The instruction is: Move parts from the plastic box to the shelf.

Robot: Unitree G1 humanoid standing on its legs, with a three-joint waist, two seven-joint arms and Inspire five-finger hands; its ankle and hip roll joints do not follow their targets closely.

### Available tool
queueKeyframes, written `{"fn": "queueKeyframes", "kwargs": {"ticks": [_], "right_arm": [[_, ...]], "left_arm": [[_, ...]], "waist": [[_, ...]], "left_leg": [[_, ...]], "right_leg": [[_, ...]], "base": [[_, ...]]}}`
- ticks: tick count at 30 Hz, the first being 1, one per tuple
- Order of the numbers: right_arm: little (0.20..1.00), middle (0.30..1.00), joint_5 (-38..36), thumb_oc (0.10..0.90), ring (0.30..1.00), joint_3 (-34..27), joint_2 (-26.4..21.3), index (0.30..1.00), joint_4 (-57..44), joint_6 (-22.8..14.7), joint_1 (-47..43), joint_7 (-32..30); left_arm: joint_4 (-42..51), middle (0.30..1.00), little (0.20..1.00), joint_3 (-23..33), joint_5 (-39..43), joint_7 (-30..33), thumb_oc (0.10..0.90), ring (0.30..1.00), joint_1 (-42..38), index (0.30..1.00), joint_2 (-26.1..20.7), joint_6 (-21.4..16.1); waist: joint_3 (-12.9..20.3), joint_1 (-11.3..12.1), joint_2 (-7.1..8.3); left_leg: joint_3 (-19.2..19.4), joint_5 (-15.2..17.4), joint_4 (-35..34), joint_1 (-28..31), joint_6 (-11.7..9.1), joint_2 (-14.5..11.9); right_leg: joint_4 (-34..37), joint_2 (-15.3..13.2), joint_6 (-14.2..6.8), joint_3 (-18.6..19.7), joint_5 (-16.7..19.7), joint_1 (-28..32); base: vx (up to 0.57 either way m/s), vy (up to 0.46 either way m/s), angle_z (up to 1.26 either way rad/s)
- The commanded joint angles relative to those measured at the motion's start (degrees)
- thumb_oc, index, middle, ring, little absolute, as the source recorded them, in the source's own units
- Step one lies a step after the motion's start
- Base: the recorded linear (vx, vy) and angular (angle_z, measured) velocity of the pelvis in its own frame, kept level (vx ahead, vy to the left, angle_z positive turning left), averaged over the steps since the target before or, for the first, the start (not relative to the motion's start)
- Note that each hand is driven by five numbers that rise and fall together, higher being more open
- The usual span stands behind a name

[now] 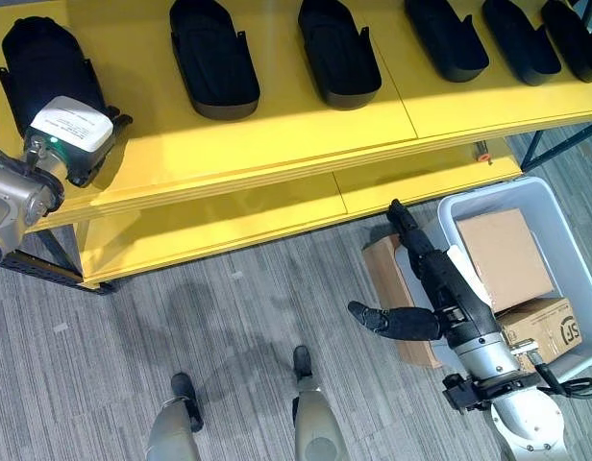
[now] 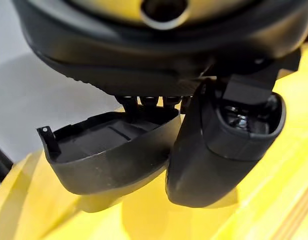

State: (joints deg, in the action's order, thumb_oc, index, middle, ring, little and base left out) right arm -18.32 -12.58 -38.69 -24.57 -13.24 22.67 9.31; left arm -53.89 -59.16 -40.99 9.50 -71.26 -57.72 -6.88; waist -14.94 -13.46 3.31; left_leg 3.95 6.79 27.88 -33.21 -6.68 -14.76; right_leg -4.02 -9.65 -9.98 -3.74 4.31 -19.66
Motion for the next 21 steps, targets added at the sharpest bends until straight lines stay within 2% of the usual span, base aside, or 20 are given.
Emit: {"fn": "queueKeyframes", "kwargs": {"ticks": [1,12,20,21], "right_arm": [[1.000,1.000,-4.3,0.900,1.000,-8.8,-2.8,1.000,-6.2,-6.3,-2.5,-2.3],[1.000,1.000,-4.8,0.900,1.000,-9.5,-3.2,1.000,-6.2,-7.0,-1.9,-2.3],[1.000,1.000,-4.5,0.900,1.000,-9.4,-3.2,1.000,-6.3,-7.3,-1.9,-2.6],[1.000,1.000,-4.4,0.900,1.000,-9.2,-3.2,1.000,-6.5,-7.3,-1.8,-2.6]], "left_arm": [[-0.6,1.000,1.000,-0.2,-2.4,2.7,0.900,1.000,-6.2,1.000,-7.6,1.4],[0.6,1.000,1.000,-2.3,-4.3,3.8,0.900,1.000,-7.2,1.000,-10.9,1.0],[0.4,1.000,1.000,0.4,-2.6,5.1,0.900,1.000,-6.6,1.000,-11.3,1.6],[0.2,1.000,1.000,2.0,-0.6,5.8,0.900,1.000,-6.4,1.000,-11.3,1.9]], "waist": [[1.8,0.7,0.07],[1.8,0.8,-0.19],[1.8,1.0,-0.15],[1.7,1.0,-0.09]], "left_leg": [[0.4,0.6,1.1,-1.3,1.7,-1.0],[0.5,0.9,1.6,-1.8,1.8,-0.9],[0.5,1.0,1.9,-2.0,1.8,-0.8],[0.5,1.0,2.1,-2.2,1.8,-0.8]], "right_leg": [[-4.2,-2.1,-1.2,-1.8,-9.5,8.5],[-4.0,-2.3,-1.3,-1.9,-9.3,8.6],[-4.0,-2.3,-1.3,-1.9,-9.4,8.5],[-4.1,-2.3,-1.2,-1.8,-9.5,8.4]], "base": [[0.00,0.000,0.00],[0.00,0.000,0.00],[0.00,0.000,0.00],[0.00,0.000,0.00]]}}
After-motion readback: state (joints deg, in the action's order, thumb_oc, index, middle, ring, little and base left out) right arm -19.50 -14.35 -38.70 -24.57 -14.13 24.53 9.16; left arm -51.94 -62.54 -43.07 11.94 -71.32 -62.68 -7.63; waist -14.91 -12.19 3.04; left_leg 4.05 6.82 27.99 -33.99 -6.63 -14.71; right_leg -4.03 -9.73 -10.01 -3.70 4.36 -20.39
